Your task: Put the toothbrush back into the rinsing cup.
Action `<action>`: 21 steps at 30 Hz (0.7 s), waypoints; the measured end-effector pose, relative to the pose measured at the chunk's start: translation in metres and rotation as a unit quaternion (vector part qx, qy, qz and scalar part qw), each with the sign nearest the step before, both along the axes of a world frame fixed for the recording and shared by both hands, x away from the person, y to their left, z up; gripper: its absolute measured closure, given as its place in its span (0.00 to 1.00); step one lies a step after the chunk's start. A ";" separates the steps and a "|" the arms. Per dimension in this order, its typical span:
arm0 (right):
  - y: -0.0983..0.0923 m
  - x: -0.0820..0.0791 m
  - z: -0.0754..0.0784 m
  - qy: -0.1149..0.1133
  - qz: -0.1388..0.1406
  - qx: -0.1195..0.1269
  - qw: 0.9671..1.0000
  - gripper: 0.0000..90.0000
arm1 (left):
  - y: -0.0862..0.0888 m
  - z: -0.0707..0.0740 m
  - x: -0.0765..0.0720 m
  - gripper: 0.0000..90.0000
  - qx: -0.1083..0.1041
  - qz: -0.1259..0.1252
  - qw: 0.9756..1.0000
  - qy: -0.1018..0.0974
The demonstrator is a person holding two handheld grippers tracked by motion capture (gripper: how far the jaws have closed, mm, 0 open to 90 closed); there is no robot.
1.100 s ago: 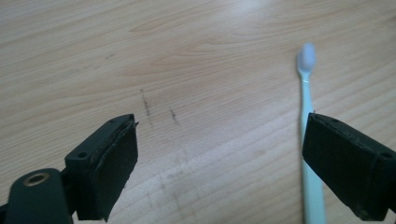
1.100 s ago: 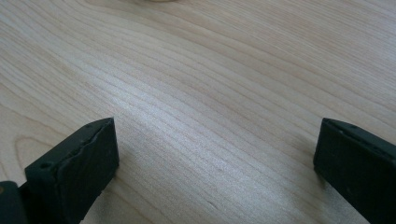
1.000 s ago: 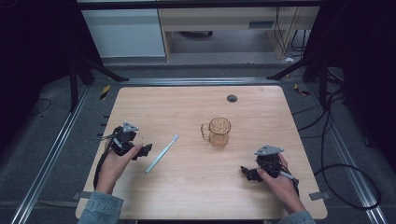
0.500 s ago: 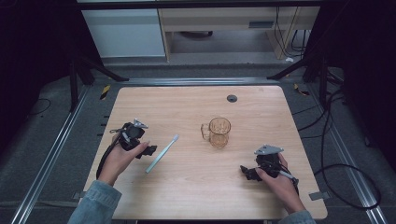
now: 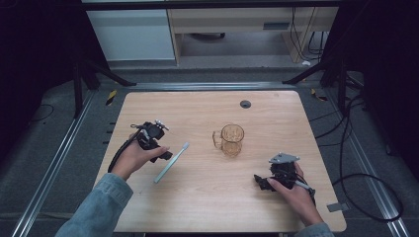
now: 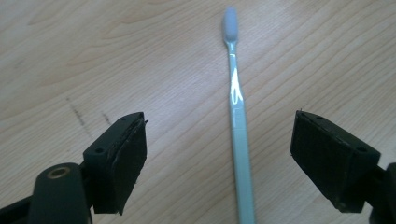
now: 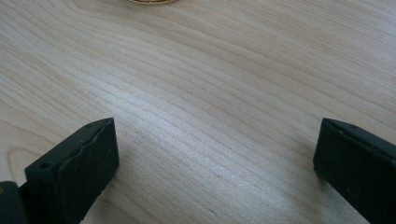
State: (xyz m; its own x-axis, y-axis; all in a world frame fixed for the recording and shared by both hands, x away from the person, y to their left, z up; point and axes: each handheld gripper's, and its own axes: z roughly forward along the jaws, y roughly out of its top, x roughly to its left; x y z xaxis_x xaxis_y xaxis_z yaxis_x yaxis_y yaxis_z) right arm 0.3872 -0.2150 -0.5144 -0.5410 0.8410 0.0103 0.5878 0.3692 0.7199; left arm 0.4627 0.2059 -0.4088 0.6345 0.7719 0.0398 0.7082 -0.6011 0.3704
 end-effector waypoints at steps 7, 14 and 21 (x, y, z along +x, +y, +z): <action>0.000 0.001 -0.001 -0.007 -0.004 -0.004 1.000 0.01 | -0.017 0.000 0.007 0.23 0.031 -0.015 0.999 0.011; 0.000 0.001 -0.001 -0.006 -0.007 -0.004 1.000 0.01 | -0.022 -0.005 0.017 0.27 0.031 -0.018 0.999 0.034; 0.001 0.001 -0.001 -0.006 -0.010 -0.004 1.000 0.01 | -0.028 -0.004 0.023 0.37 0.042 -0.022 0.998 0.044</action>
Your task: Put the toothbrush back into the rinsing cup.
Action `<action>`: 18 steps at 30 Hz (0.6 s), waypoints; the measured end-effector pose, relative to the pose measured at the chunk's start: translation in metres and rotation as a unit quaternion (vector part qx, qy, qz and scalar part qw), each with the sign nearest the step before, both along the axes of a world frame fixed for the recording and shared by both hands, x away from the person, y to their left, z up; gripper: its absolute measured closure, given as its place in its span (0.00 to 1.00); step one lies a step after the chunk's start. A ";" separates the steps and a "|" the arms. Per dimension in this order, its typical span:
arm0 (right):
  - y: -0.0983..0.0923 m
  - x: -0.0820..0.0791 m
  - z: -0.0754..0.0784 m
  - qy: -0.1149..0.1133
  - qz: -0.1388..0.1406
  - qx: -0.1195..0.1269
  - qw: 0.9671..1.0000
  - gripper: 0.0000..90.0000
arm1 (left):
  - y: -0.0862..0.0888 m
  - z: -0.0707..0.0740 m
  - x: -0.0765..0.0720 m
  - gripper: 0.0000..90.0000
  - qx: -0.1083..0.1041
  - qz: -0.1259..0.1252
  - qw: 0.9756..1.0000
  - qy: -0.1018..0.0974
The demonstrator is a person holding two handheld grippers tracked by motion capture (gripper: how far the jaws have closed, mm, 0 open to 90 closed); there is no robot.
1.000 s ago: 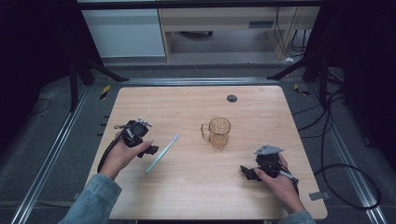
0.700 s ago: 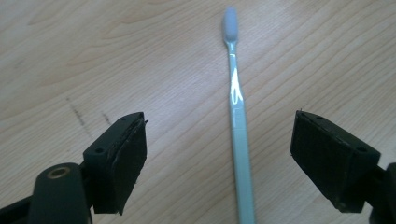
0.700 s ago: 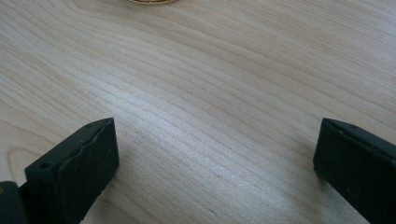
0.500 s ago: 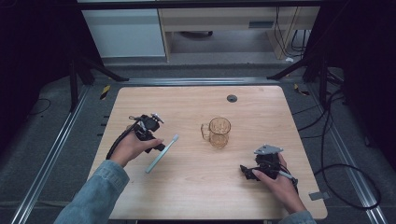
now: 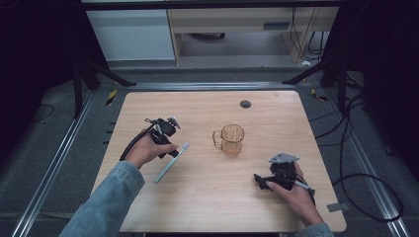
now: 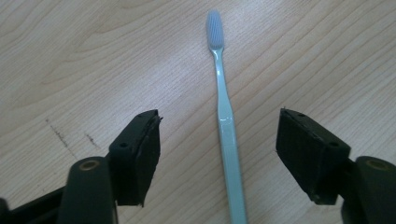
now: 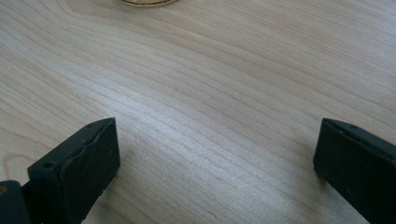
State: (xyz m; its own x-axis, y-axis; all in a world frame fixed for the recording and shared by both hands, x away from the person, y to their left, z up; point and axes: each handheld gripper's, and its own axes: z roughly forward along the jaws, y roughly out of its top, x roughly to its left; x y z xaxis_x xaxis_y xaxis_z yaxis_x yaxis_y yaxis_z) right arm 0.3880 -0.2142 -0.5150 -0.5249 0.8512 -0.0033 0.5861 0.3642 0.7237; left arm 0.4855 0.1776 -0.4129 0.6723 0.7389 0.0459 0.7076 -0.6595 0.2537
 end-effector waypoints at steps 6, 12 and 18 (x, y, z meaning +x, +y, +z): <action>0.000 0.000 0.000 -0.002 0.002 -0.001 1.000 0.01 | -0.004 -0.011 0.008 0.49 0.019 -0.001 0.999 0.028; -0.001 0.001 0.000 -0.003 0.006 0.000 1.000 0.01 | -0.004 -0.024 0.016 0.58 0.018 0.015 0.998 0.055; -0.001 0.000 0.000 -0.003 0.006 -0.002 1.000 0.01 | -0.010 -0.031 0.021 0.61 0.019 0.016 0.998 0.065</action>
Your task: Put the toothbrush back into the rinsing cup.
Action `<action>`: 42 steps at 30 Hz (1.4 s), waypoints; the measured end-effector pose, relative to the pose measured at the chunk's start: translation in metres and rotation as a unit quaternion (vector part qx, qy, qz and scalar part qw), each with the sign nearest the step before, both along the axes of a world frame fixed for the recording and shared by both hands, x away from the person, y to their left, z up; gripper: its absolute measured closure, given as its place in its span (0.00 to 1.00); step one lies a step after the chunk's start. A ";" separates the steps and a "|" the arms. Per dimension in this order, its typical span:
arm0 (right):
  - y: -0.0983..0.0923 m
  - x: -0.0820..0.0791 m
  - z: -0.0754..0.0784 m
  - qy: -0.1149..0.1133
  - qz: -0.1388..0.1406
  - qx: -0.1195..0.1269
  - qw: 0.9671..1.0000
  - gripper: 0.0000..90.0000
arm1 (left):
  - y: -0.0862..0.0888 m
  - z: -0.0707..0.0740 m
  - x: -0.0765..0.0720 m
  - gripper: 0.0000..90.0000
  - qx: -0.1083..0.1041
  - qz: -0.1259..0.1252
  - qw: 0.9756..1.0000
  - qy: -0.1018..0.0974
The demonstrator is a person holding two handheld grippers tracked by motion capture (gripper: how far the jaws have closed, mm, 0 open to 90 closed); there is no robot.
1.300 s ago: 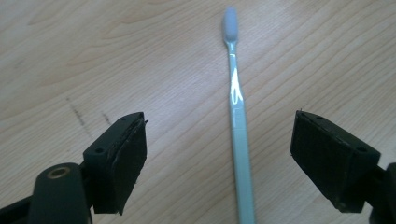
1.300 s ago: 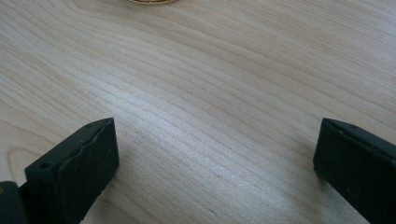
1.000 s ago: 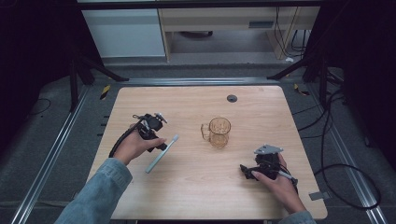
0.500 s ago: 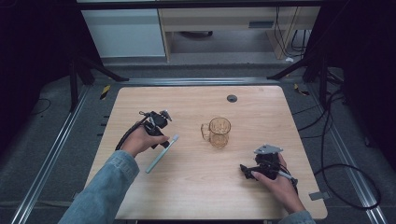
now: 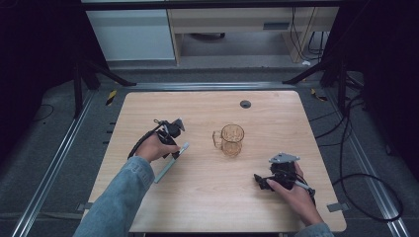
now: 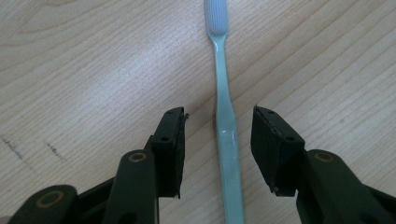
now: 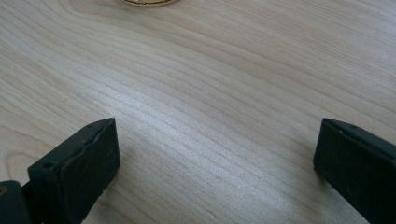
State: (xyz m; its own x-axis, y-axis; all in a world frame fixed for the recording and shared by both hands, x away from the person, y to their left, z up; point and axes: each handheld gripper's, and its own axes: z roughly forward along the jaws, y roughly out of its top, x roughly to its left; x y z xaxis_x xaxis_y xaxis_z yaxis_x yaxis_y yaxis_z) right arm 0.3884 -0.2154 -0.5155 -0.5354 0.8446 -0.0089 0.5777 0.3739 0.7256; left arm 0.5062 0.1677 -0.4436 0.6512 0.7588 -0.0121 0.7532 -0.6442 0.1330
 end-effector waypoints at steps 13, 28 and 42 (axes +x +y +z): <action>0.000 0.000 0.000 0.000 0.000 0.000 1.000 0.01 | -0.003 -0.014 0.002 0.68 0.008 -0.002 1.000 0.015; 0.000 0.000 0.000 0.000 0.000 0.000 1.000 0.01 | -0.003 -0.016 0.003 0.75 0.001 -0.001 1.000 0.020; 0.000 0.000 0.000 0.000 0.000 0.000 1.000 0.01 | -0.005 -0.019 0.002 0.78 0.006 -0.003 1.000 0.021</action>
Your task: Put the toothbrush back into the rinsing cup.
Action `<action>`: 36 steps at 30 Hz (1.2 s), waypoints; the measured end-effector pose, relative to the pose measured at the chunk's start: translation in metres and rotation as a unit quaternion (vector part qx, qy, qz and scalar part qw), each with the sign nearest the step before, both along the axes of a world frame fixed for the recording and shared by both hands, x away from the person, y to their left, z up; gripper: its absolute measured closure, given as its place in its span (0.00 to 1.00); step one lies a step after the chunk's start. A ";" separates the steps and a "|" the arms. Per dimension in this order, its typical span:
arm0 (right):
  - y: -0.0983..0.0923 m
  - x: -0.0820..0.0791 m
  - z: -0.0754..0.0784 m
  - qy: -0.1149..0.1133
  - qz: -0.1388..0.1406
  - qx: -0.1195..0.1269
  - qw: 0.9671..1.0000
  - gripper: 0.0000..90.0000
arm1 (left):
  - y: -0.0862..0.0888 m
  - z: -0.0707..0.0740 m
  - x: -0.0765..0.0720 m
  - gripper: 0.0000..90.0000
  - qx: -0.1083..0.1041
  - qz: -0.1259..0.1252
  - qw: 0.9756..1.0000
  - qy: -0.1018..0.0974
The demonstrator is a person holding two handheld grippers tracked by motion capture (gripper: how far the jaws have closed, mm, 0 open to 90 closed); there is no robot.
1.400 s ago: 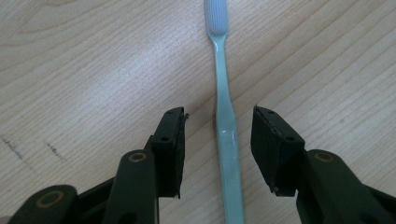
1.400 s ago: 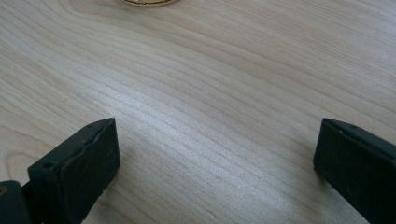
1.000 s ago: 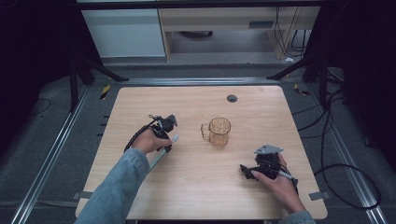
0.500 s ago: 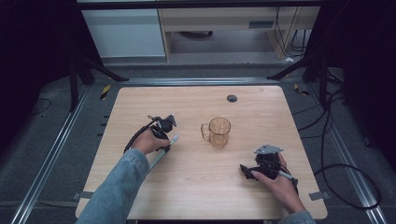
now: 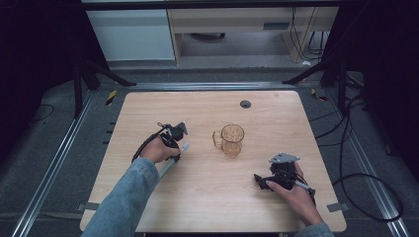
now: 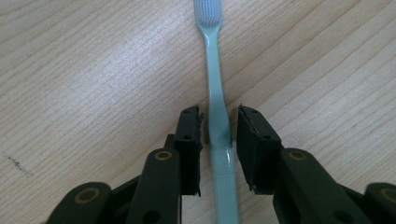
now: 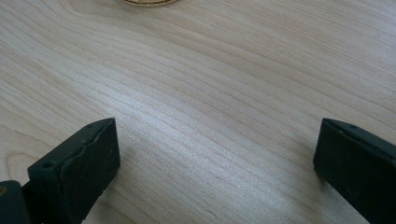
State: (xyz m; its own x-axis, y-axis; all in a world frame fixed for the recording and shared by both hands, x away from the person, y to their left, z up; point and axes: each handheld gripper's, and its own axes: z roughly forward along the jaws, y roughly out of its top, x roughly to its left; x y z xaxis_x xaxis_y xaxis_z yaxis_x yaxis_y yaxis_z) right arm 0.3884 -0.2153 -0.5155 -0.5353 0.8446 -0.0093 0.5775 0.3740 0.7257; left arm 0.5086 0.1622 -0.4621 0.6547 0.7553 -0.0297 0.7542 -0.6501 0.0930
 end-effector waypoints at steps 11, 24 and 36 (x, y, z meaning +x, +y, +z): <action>0.000 0.000 0.000 0.001 -0.001 0.002 1.000 0.01 | 0.000 -0.001 0.000 0.83 0.001 -0.001 1.000 -0.004; 0.000 0.000 0.000 0.001 0.000 0.002 1.000 0.01 | 0.005 0.016 -0.003 0.87 -0.024 -0.001 0.999 -0.039; 0.000 0.000 0.000 0.004 -0.002 0.004 1.000 0.01 | 0.008 0.042 -0.009 0.87 -0.053 -0.002 0.995 -0.088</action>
